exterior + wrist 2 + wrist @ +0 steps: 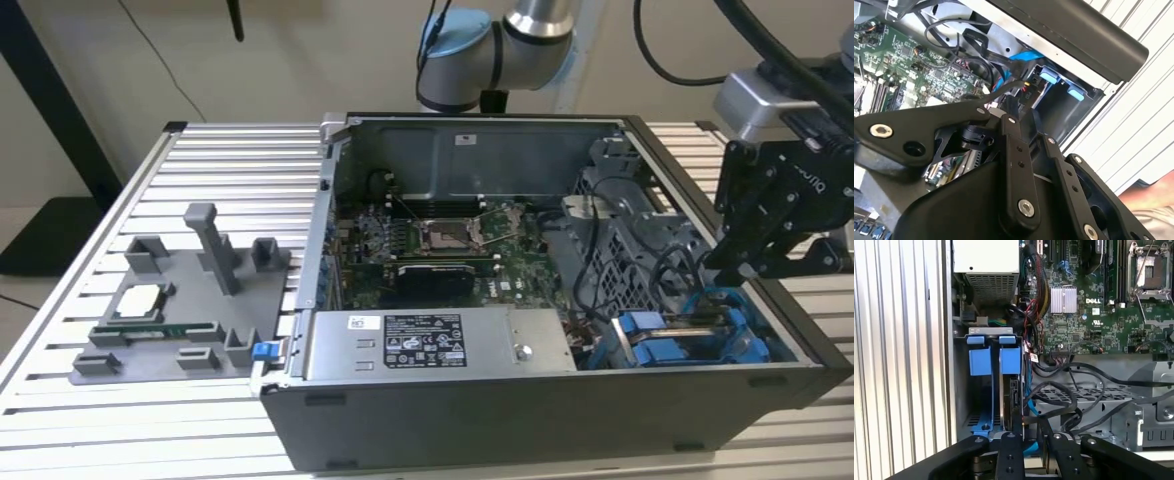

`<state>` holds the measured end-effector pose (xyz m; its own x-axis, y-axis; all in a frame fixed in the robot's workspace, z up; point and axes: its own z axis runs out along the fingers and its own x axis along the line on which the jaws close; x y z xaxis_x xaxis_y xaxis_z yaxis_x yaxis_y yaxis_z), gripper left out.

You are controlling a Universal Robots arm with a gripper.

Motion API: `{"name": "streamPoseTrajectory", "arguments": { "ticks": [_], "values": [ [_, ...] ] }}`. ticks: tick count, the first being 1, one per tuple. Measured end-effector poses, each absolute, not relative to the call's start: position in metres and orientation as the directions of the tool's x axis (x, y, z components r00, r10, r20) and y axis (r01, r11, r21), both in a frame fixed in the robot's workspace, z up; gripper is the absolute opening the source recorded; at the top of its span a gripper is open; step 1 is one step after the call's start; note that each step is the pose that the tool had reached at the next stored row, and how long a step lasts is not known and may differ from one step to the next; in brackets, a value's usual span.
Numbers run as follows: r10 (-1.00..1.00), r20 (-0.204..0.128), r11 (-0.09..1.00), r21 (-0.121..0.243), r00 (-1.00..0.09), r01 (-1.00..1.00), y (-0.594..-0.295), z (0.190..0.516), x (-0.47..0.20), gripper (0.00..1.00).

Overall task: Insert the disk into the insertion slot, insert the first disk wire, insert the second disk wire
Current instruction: 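Insert the second disk wire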

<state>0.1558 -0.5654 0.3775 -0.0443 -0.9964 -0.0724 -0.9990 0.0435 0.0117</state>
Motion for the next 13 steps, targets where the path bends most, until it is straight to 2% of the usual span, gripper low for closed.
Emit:
{"name": "streamPoseTrajectory", "arguments": {
  "ticks": [13],
  "values": [
    [-0.996,-0.072,0.044,0.012,-0.044,-0.999,-0.5557,0.3779,0.1578,1.00]
  ]
}}
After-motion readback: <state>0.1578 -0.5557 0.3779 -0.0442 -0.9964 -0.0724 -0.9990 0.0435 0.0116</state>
